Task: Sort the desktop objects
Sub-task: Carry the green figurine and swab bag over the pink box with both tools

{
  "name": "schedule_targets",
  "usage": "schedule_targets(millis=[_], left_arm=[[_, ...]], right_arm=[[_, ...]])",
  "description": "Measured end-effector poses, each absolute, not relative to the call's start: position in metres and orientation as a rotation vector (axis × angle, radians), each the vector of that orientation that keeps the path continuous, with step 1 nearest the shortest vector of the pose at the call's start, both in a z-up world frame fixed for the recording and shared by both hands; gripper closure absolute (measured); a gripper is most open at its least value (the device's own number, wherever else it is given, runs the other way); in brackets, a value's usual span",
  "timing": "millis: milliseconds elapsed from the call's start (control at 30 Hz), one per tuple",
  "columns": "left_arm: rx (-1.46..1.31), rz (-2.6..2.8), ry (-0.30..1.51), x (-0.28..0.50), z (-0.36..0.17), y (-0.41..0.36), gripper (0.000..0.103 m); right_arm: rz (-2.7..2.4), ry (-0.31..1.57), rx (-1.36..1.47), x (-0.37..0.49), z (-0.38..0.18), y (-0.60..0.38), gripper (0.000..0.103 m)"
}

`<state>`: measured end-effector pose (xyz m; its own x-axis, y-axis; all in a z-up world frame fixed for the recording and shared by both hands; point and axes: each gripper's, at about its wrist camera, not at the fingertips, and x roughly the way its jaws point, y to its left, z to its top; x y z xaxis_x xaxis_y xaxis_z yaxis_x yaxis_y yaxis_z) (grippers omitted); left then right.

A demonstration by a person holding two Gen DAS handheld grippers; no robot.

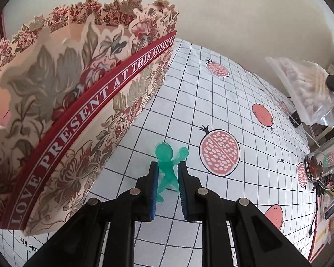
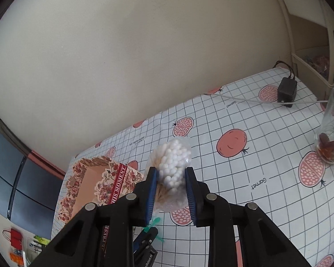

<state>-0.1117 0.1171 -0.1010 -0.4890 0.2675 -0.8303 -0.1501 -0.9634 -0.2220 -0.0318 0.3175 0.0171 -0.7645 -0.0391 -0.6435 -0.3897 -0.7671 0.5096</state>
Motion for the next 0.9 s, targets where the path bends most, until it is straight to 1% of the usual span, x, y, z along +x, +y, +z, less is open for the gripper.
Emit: schedule_targets(millis=[167, 267, 367, 467, 633, 900], left_arm=[[-1.355, 2.525, -0.179, -0.108, -0.074, 0.118, 0.085], [-1.262, 2.546, -0.181, -0.104, -0.047, 0.116, 0.085], [-1.158, 2.584, -0.146, -0.097, -0.018, 0.112, 0.085], [-1.068, 2.620, -0.198, -0.092, 0.004, 0.105, 0.085], [-0.939, 2.653, -0.146, -0.086, 0.021, 0.104, 0.085], [-0.893, 2.701, -0.276, -0.094, 0.033, 0.062, 0.085]], right_arm=[[2.616, 0.958, -0.902, -0.017, 0.039, 0.321, 0.076], [2.619, 0.958, -0.864, -0.013, 0.048, 0.324, 0.076], [2.632, 0.944, -0.820, -0.012, 0.057, 0.325, 0.076], [2.646, 0.971, -0.780, -0.013, 0.064, 0.322, 0.076], [2.702, 0.949, -0.730, -0.018, 0.079, 0.304, 0.076], [2.801, 0.939, -0.670, -0.026, 0.096, 0.273, 0.076]])
